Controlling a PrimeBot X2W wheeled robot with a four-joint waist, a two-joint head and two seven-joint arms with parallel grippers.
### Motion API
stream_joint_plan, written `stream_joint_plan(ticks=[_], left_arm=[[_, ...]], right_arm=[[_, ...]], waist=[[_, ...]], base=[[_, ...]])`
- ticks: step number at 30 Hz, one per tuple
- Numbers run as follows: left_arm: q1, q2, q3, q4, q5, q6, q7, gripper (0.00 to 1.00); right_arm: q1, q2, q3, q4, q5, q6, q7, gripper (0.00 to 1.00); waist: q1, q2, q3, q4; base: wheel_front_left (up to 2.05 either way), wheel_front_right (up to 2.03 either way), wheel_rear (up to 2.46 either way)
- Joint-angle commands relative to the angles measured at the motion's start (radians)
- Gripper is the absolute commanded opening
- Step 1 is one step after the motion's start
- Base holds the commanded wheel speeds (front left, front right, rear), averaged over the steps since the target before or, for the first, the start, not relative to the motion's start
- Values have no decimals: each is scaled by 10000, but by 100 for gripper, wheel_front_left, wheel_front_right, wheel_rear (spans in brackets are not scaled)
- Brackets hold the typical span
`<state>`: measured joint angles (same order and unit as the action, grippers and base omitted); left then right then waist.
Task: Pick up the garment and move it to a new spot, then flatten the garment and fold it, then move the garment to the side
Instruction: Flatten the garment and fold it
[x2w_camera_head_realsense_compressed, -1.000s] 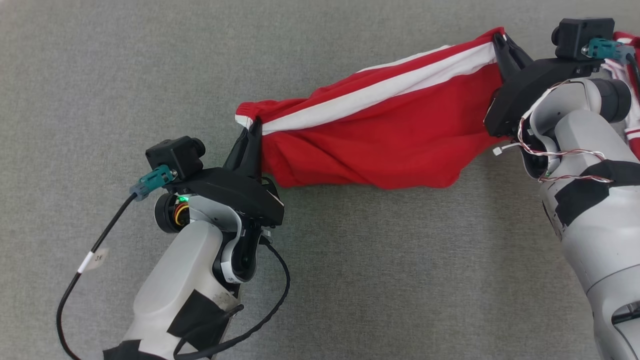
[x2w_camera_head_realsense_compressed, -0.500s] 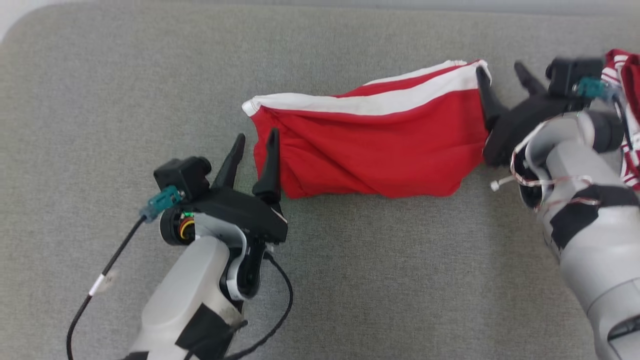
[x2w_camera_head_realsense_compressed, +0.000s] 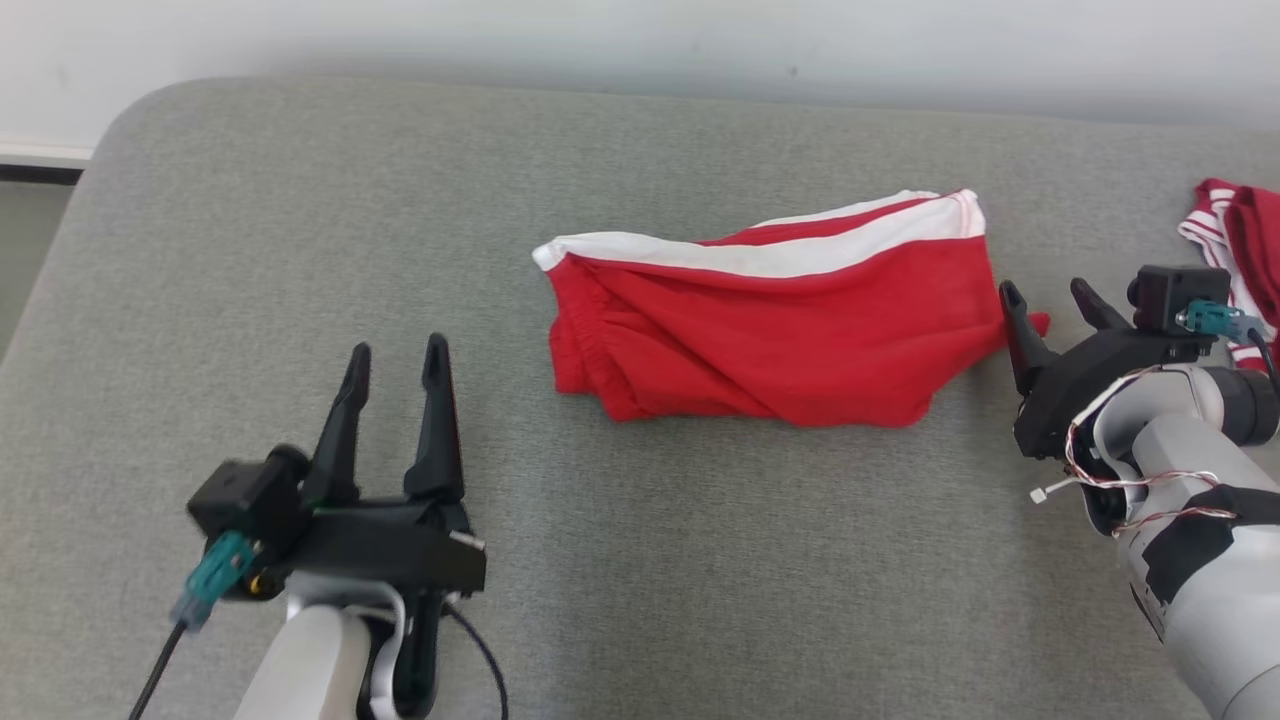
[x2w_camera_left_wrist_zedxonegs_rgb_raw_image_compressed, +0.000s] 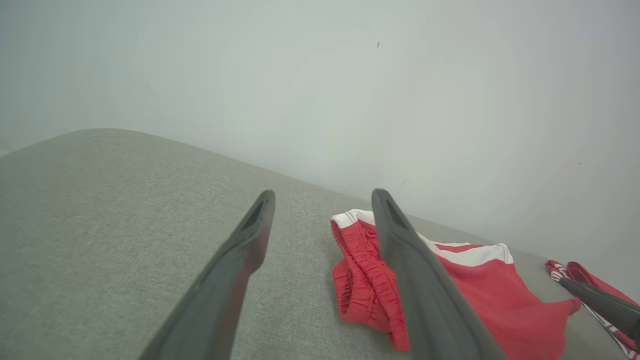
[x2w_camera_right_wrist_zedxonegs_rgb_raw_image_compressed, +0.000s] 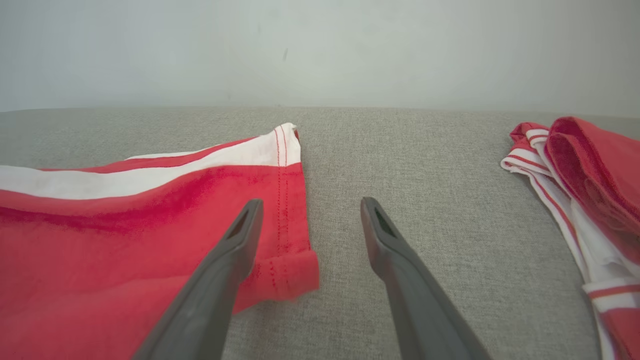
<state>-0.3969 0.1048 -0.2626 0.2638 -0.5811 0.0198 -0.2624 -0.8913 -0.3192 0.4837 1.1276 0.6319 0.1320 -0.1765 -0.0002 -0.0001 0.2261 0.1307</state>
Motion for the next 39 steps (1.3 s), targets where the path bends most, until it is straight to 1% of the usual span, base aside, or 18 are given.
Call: stream_joint_plan(ticks=[1,5,10,14,18,19,20,21,26,31,36,39], left_arm=[[335,50,166,-239,259,-20,-27,100],[1013,-28,612,-869,901,-314,-28,100],[1577,-146,1041,-1245,1860,-365,-29,100],[1877,-283,1284,-1386,2485,-470,-29,100],[1969,-411,1463,-1399,2788,-591,-30,100],[1985,-438,1503,-1390,2828,-627,-30,100],[2000,-462,1532,-1369,2850,-633,-30,100],[2023,-482,1559,-1354,2879,-664,-30,100],[2164,-529,1586,-1198,2999,-797,-30,100],[2302,-531,1622,-1047,3159,-902,-30,100],[2647,-539,1631,-827,3274,-1015,-30,100],[2992,-540,1672,-708,3343,-1118,-30,100]], right_arm=[[149,-68,50,7,99,-28,-21,100],[212,-203,111,126,318,-28,36,100],[-106,-272,197,345,395,-28,141,100],[-276,-186,267,651,430,-28,318,100],[-387,-56,339,979,444,-28,727,100],[-365,0,369,1018,489,-27,845,87],[-346,18,401,1031,513,-27,896,30],[-333,22,423,1034,550,-27,915,0],[-170,22,488,970,760,-28,944,0],[120,-2,537,649,1007,-27,668,0],[986,-161,770,7,1340,-27,305,0],[1840,-466,907,-624,1740,-27,147,0]], waist=[[2,1,-14,181],[2,1,107,396],[2,1,366,603],[2,1,554,747],[2,1,624,842],[2,1,620,858],[2,1,612,867],[2,1,595,869],[2,1,373,736],[2,1,24,549],[2,1,-614,267],[2,1,-1077,25]], base=[[0,0,0],[0,0,0],[0,0,0],[0,0,0],[0,0,0],[0,0,0],[0,0,0],[0,0,0],[0,0,0],[0,0,0],[0,0,0],[0,0,0]])
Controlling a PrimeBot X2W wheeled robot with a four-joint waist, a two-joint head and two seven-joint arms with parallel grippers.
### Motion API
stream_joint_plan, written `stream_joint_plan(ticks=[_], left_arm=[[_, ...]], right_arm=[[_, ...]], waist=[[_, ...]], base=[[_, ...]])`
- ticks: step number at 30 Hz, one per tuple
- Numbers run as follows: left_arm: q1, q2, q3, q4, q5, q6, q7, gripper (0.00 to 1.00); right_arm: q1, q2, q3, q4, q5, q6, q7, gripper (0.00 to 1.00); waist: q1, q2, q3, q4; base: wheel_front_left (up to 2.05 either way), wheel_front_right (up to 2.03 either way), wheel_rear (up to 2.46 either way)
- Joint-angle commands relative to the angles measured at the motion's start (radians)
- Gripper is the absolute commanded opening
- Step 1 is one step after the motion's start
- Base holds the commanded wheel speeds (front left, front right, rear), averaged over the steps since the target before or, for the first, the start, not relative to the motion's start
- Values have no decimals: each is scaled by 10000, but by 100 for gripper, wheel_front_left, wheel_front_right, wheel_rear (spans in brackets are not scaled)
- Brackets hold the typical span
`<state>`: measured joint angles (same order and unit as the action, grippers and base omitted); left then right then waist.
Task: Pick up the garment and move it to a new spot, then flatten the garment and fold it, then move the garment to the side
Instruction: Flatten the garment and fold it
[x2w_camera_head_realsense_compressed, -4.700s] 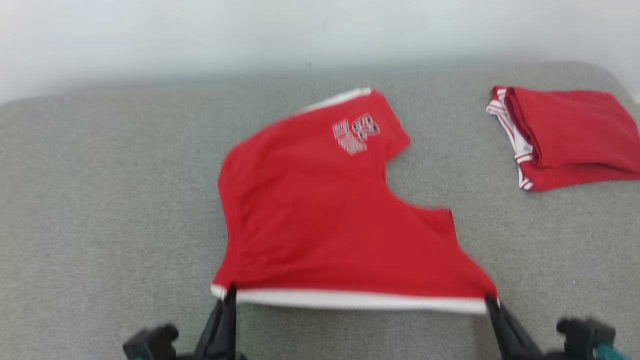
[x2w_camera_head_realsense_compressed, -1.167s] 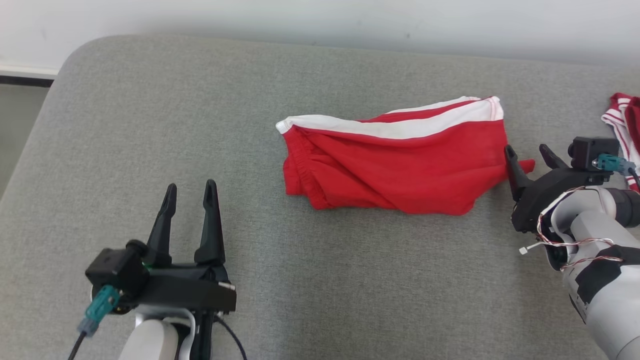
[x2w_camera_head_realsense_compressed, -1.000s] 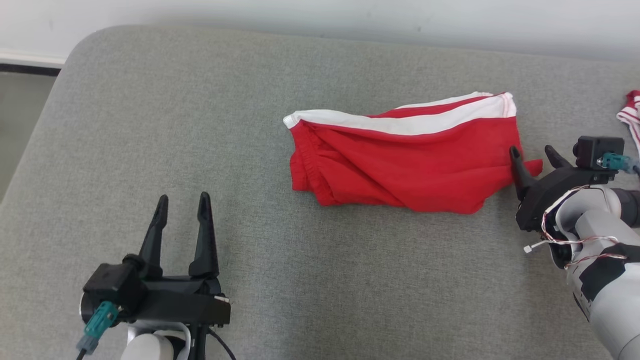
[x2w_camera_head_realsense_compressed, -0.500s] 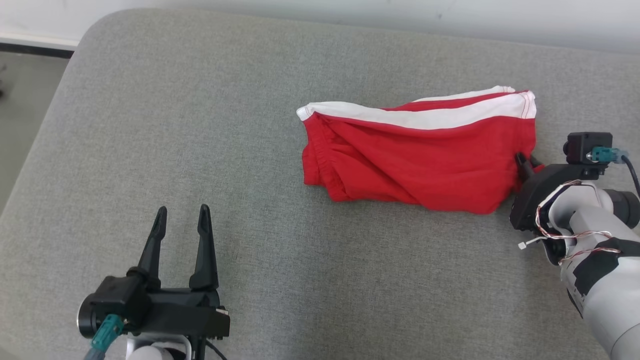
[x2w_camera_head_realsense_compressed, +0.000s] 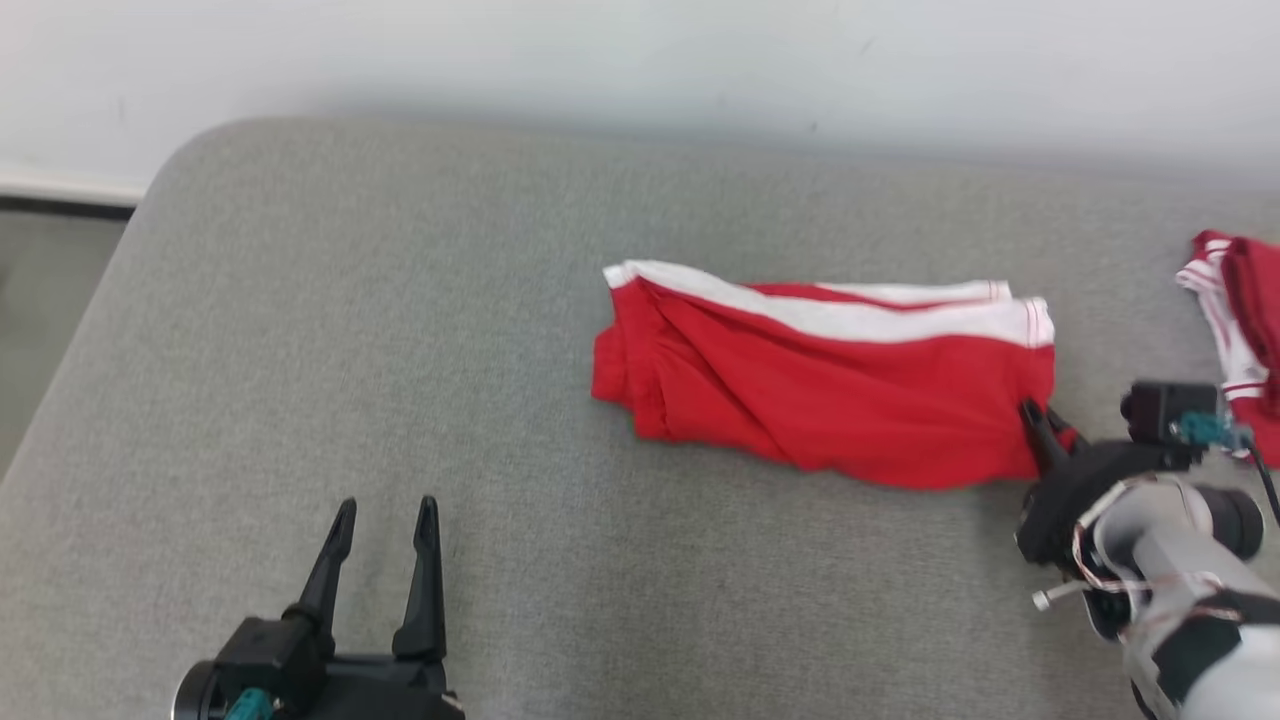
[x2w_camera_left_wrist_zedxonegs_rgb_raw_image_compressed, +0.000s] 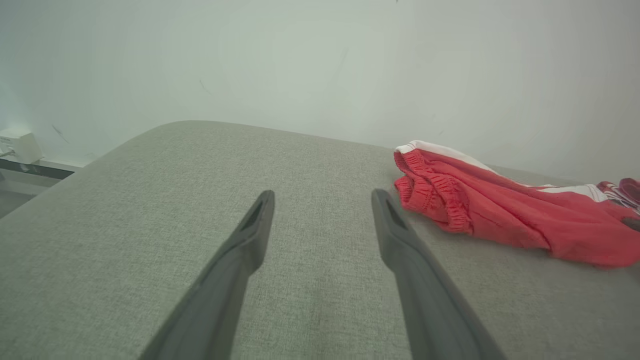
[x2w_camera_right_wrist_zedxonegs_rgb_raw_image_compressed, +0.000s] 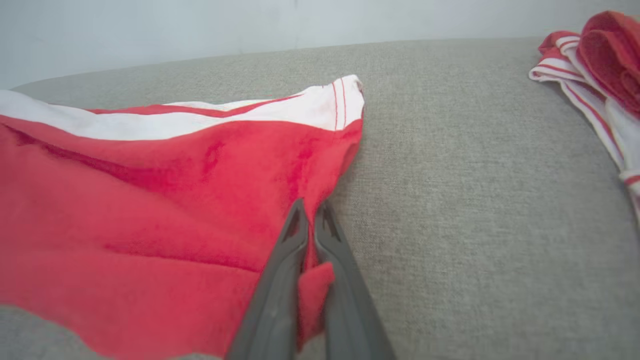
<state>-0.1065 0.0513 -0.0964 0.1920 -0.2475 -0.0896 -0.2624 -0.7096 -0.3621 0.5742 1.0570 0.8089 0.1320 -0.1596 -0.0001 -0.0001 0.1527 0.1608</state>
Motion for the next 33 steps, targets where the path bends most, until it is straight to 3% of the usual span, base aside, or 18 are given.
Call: stream_joint_plan(ticks=[1,9,18,25,33], left_arm=[[164,-5,26,25,25,-53,-30,100],[605,-9,3,-34,130,-159,-31,100],[815,-11,55,-181,179,-228,-31,100],[887,-12,129,-218,54,-137,-31,100],[911,-13,93,-233,-123,-42,-31,100]], right_arm=[[249,-126,15,-69,89,-27,-81,0],[1811,-1036,-120,-1143,795,-27,-222,0],[2368,-1651,-694,-1413,840,-27,-236,0],[2040,-1375,-857,-1917,314,-27,-247,0],[1627,-507,-741,-2811,-455,-27,98,0]], waist=[[1,1,-459,-327],[1,1,-955,-556],[1,1,-1147,-594],[1,1,-1242,-694],[1,1,-1417,-635]], base=[[0,0,0],[0,0,0],[0,0,0],[0,0,0],[0,0,0]])
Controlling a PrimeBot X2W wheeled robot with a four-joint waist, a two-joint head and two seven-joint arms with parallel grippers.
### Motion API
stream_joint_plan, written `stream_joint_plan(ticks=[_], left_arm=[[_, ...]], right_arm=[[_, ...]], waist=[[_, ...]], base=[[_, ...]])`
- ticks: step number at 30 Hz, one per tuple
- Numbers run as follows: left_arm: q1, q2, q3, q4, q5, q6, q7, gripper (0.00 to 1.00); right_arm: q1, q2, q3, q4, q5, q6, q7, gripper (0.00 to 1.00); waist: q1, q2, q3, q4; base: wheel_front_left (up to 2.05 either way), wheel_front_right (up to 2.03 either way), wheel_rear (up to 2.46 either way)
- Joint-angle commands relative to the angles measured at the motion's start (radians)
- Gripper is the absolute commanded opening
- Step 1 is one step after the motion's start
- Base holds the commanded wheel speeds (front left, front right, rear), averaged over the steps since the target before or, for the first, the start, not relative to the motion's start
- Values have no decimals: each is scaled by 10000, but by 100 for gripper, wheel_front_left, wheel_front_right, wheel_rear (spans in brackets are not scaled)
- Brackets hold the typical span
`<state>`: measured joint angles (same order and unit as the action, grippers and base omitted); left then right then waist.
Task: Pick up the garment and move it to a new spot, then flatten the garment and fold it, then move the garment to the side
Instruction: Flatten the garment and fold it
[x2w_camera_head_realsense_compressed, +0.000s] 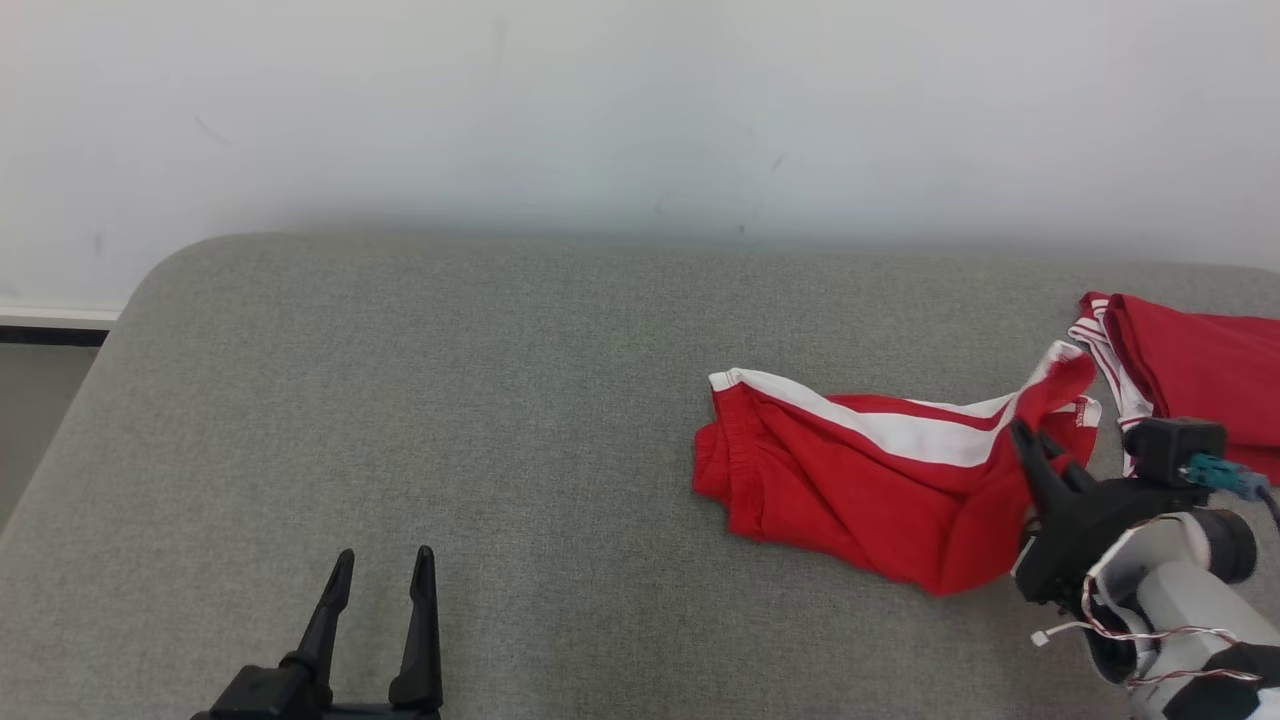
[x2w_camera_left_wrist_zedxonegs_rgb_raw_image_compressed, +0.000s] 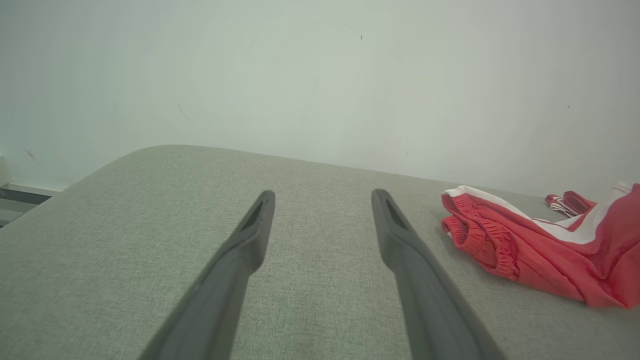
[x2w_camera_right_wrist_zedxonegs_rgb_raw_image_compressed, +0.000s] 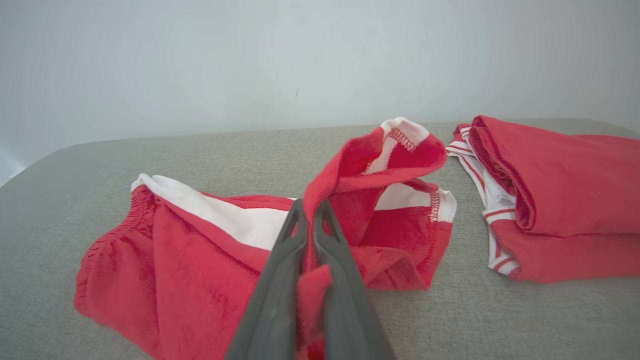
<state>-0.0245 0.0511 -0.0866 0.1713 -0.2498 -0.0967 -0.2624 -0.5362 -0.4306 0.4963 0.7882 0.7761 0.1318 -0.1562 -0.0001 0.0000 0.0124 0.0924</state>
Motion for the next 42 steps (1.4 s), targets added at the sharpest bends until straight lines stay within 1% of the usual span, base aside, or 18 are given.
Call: stream_joint_plan(ticks=[1,2,9,14,21,27,28,29,30,36,42], left_arm=[[67,-11,-29,-26,-113,43,-31,100],[67,-11,-29,-26,-113,43,-31,100],[-266,-9,-231,-22,-256,122,-31,100],[-512,-10,-420,6,-369,207,-31,100],[-750,-8,-586,35,-495,303,-31,100],[-849,-8,-708,79,-588,342,-31,100],[-865,-8,-713,83,-586,339,-31,100],[-875,-10,-704,83,-583,344,-31,100],[-868,-10,-678,85,-580,339,-31,100],[-646,-7,-437,84,-432,390,-31,100],[-457,-10,-164,-18,-248,314,-31,100]], right_arm=[[-152,314,45,-228,-200,-25,134,0],[-152,314,45,-228,-200,-25,134,0],[-390,1305,57,-696,-838,-25,567,0],[-437,1832,86,-792,-1295,-25,831,0],[-432,2517,101,-556,-1722,-25,1020,0],[-392,2874,75,-37,-2020,-25,887,0],[-419,2920,63,31,-2075,-25,800,22],[-436,2961,84,74,-2098,-25,702,75],[-418,2979,82,97,-2089,-25,615,100],[-239,2706,-87,-212,-2019,-25,-218,100],[294,2025,-696,-1133,-2034,-25,-852,100]], waist=[[1,0,-8,76],[1,0,-8,76],[1,0,230,407],[1,0,475,778],[1,0,758,1249],[1,0,898,1455],[1,0,903,1465],[1,0,905,1459],[1,0,896,1433],[1,0,739,1105],[1,0,560,733]], base=[[0,0,0],[0,0,0],[0,0,0],[0,0,0],[0,0,0],[0,0,0],[0,0,0],[0,0,0],[0,0,0],[0,0,0],[0,0,0]])
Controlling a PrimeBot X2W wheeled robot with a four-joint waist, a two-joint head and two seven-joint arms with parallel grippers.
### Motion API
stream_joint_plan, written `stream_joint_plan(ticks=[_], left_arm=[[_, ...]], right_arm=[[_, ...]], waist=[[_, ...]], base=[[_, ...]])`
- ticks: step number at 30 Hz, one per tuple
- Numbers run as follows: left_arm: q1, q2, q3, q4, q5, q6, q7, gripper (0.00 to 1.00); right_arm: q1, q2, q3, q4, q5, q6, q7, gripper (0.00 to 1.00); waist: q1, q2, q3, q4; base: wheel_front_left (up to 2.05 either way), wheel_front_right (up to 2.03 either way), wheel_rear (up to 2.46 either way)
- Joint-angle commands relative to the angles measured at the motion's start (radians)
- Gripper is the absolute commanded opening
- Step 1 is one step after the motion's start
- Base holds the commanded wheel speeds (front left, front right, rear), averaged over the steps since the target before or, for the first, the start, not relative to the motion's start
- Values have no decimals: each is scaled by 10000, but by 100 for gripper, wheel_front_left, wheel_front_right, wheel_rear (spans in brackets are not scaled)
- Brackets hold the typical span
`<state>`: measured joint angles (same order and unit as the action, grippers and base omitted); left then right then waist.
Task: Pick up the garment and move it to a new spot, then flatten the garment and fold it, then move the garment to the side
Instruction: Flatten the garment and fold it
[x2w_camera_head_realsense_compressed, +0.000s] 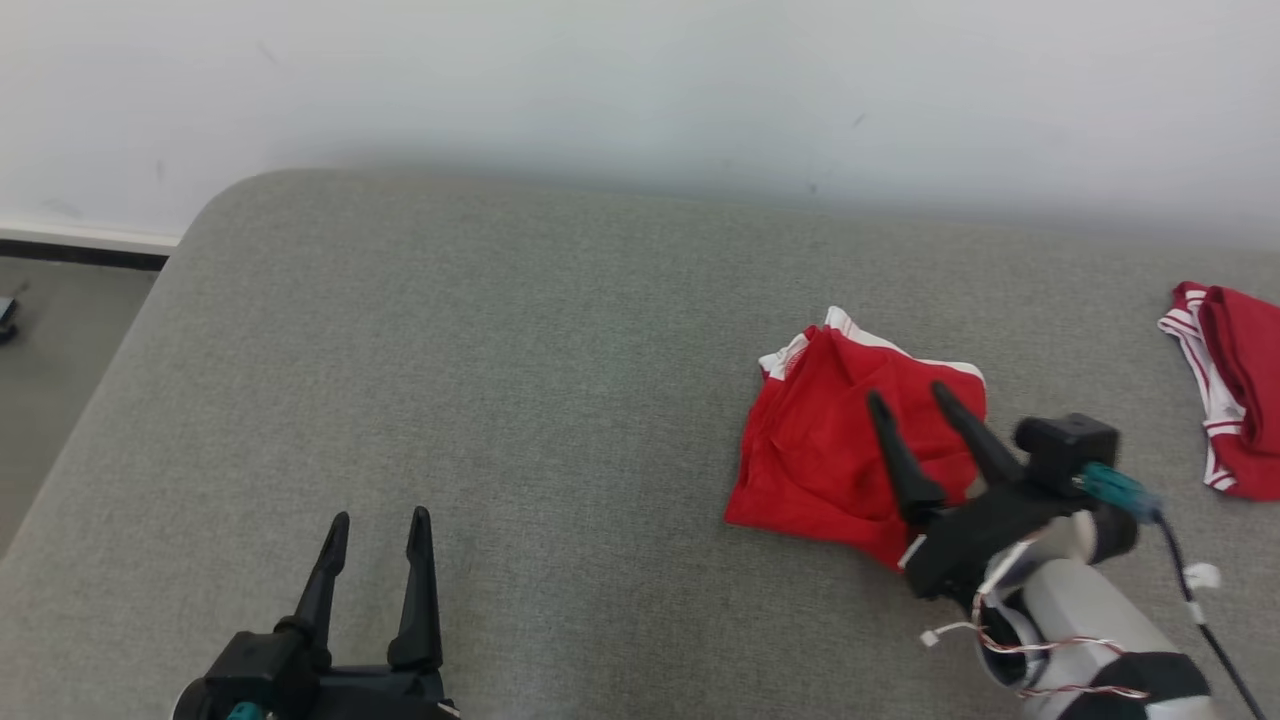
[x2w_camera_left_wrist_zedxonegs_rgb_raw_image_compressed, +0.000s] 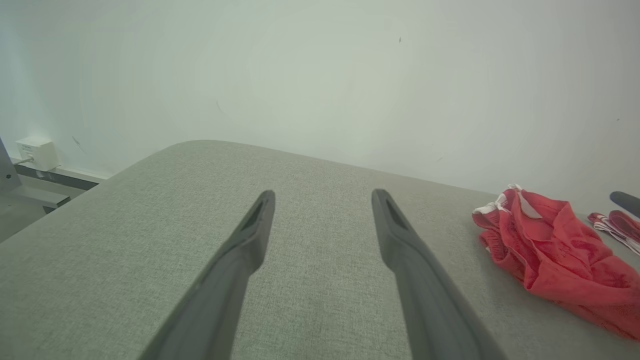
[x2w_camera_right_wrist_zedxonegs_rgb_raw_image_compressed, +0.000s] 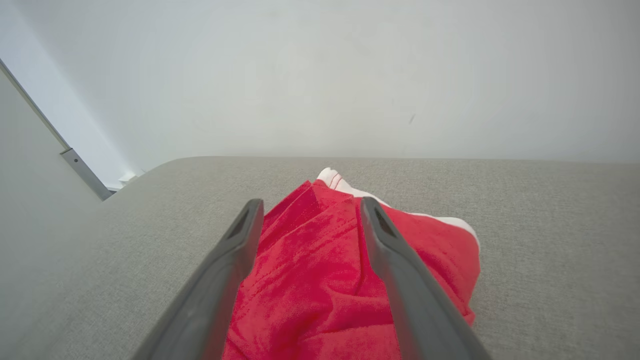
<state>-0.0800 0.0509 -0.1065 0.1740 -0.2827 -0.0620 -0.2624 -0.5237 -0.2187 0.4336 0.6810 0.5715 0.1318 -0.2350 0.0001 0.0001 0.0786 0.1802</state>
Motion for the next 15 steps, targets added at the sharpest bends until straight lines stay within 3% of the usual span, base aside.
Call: stream_joint_plan(ticks=[1,8,15], left_arm=[[127,-3,100,-62,129,-56,-31,100],[226,33,507,-197,284,-146,-31,100],[437,26,857,-330,387,-188,-31,100]], right_arm=[[314,-215,-251,-244,-20,-25,-128,100],[1505,-639,-1661,-1451,-276,-25,-289,100],[2944,-421,-2759,-2690,-733,-25,-274,100]], waist=[[-1,-1,-126,-202],[-1,-1,-282,-520],[-1,-1,-379,-817]], base=[[0,0,0],[0,0,0],[0,0,0]])
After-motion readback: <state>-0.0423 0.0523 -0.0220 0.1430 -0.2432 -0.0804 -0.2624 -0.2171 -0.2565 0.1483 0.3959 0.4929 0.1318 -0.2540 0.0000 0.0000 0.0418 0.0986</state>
